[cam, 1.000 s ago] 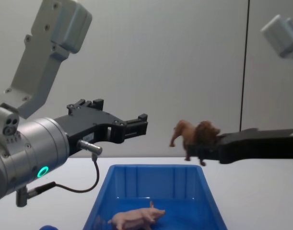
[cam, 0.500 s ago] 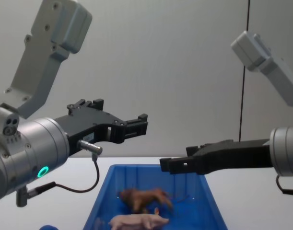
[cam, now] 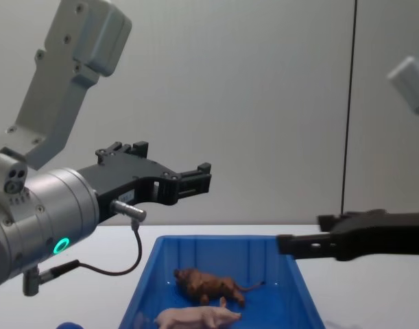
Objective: Pick up the two dolls from the table and place them into the box.
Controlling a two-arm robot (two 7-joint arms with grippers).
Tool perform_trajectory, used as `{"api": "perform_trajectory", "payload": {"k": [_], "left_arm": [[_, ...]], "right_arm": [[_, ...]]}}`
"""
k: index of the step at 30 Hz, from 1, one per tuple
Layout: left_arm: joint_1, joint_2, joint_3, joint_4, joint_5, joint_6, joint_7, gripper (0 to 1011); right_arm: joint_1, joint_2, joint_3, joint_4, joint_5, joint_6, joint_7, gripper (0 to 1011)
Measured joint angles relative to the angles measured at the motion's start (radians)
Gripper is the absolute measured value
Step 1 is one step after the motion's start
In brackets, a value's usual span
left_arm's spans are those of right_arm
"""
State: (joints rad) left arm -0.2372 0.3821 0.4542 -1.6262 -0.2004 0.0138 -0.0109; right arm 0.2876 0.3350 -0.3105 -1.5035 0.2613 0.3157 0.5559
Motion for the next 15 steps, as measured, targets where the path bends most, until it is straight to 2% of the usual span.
{"api": "perform_trajectory", "payload": {"k": [7,15], "left_arm": [[0.000,0.000,0.000,0.000,0.000,0.000,0.000,1001],[0.004,0.003,-0.002,-0.003,0.001,0.005,0.004,1001]], "right_arm": [[-0.061,0.062,0.040,-0.024,0.065,-0.047,-0.027,1001],[-0.101,0.101,0.065,-0.040,0.105,-0.080,-0.044,1001]]}}
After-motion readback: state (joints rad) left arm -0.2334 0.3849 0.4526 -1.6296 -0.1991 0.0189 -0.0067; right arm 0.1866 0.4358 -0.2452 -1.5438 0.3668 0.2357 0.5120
